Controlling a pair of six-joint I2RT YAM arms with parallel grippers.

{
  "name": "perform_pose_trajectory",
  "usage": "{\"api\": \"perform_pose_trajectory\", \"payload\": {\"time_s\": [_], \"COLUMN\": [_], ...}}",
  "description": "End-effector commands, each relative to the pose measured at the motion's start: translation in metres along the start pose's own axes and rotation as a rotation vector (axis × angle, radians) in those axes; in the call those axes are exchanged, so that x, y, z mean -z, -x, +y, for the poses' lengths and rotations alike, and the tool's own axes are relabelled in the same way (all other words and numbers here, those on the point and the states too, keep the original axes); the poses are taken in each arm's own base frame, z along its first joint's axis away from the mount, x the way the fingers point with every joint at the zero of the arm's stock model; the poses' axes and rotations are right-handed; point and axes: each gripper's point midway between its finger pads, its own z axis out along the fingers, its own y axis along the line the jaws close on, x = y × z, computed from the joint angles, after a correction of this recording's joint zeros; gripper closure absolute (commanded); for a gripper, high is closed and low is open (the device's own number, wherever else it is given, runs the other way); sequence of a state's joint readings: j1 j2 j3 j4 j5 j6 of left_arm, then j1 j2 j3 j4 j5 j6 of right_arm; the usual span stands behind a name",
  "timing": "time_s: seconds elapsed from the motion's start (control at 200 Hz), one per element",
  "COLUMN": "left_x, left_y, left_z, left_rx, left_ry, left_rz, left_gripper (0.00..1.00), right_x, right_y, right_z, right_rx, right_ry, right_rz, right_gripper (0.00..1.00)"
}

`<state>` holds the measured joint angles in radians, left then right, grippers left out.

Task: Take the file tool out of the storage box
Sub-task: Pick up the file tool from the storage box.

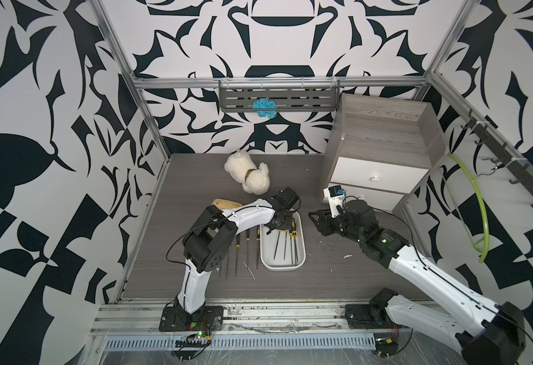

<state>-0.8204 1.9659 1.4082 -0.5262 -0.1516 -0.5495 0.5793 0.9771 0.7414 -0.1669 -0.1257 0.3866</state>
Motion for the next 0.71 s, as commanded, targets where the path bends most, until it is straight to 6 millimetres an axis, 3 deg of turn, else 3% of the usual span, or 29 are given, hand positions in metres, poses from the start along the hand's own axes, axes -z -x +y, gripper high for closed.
{"api": "perform_pose_trajectory", "payload": {"time_s": [0.0,0.13,0.21,0.39,0.44,0.465,0.7], "left_x": [0.053,0.097,0.122,0.177,0.185,0.2,0.238], "left_y": [0.038,0.06,0.065,0.046,0.039,0.037,0.017], "left_z": [-0.014,-0.014,-0.012,-0.013,-0.012,-0.01,-0.007], "left_rx": [-0.002,0.007,0.029,0.082,0.066,0.061,0.028], "left_ry": [-0.087,-0.155,-0.23,-0.514,-0.543,-0.559,-0.687], "left_rz": [-0.184,-0.304,-0.372,-0.554,-0.573,-0.604,-0.723], "left_gripper": [0.93,0.97,0.97,1.0,1.0,1.0,1.0], "right_x": [0.0,-0.001,0.0,-0.002,-0.004,-0.006,-0.019], "right_y": [0.011,0.01,0.011,0.009,0.008,0.007,-0.006], "right_z": [0.007,0.007,0.008,0.014,0.019,0.021,0.061], "right_rx": [-0.005,-0.007,-0.01,-0.008,-0.002,-0.002,-0.023], "right_ry": [0.033,0.034,0.042,0.082,0.11,0.122,0.38], "right_rz": [-0.046,-0.041,-0.042,-0.036,-0.027,-0.021,0.081], "right_gripper": [0.6,0.6,0.6,0.6,0.6,0.6,0.6]}}
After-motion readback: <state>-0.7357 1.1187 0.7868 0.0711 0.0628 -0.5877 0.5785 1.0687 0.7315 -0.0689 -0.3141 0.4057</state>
